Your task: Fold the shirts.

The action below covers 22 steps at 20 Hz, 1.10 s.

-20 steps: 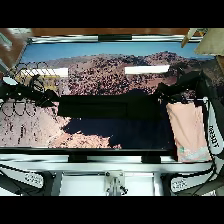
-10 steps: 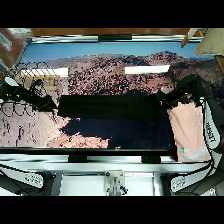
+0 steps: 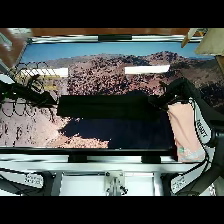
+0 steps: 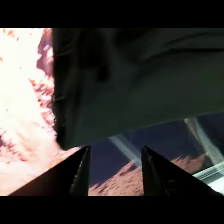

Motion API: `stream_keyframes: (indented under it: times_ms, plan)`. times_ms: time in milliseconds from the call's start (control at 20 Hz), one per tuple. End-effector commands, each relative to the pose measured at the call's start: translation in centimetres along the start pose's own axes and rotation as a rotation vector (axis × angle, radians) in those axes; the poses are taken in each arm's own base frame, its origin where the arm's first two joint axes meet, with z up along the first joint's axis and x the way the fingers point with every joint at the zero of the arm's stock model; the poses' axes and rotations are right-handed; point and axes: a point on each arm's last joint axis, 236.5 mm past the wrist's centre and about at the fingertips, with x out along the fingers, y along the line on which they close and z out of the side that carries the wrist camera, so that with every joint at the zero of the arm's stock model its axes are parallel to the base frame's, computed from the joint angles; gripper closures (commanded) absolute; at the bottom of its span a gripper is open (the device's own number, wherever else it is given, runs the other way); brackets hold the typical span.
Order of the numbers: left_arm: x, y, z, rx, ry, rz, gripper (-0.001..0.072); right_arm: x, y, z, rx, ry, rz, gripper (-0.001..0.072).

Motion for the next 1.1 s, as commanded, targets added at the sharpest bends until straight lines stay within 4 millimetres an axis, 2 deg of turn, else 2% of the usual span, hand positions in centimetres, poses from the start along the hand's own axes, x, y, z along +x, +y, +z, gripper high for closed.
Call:
stream_keyframes:
  times_ms: [0,50,150,200,250,400,500,600,750,950,1050]
  plan:
    - [-1.4,-3.2,1.2,0.031,-0.076,-0.072,0.0332,-1.3,1.2,-0.2,-0.025,-0.020,0.002,0.0648]
    - [-1.2,-4.7,1.5,0.039,-0.084,-0.114,0.0332,-2.6,1.8,0.1,-0.044,-0.055,0.002,0.0648]
    - [-0.1,-9.0,1.9,0.087,-0.089,-0.208,0.0338,-5.8,3.7,0.2,-0.072,-0.135,0.014,0.0649]
    - [1.0,-11.4,2.1,0.117,-0.096,-0.234,0.0446,-7.3,4.8,0.1,-0.086,-0.168,0.028,0.0649]
    - [2.3,-13.5,2.3,0.153,-0.105,-0.238,0.0660,-8.9,5.7,-0.2,-0.098,-0.195,0.036,0.0648]
    - [7.9,-20.9,2.0,0.289,-0.143,-0.228,0.0678,-12.5,8.3,-2.4,-0.135,-0.184,0.047,0.0648]
    - [10.7,-24.8,1.4,0.349,-0.174,-0.229,0.0678,-14.8,9.4,-3.5,-0.146,-0.181,0.045,0.0649]
    - [12.9,-27.0,0.5,0.353,-0.176,-0.233,0.0678,-16.7,10.3,-4.4,-0.160,-0.186,0.045,0.0648]
    - [16.0,-28.4,-1.2,0.318,-0.132,-0.236,0.0678,-19.1,11.5,-5.7,-0.162,-0.212,0.048,0.0648]
    - [18.4,-32.1,-2.4,0.338,-0.171,-0.269,0.0678,-21.3,12.5,-8.1,-0.167,-0.211,0.044,0.0648]
    - [20.4,-34.0,-3.8,0.320,-0.165,-0.300,0.0678,-22.1,12.8,-9.3,-0.161,-0.210,0.042,0.0648]
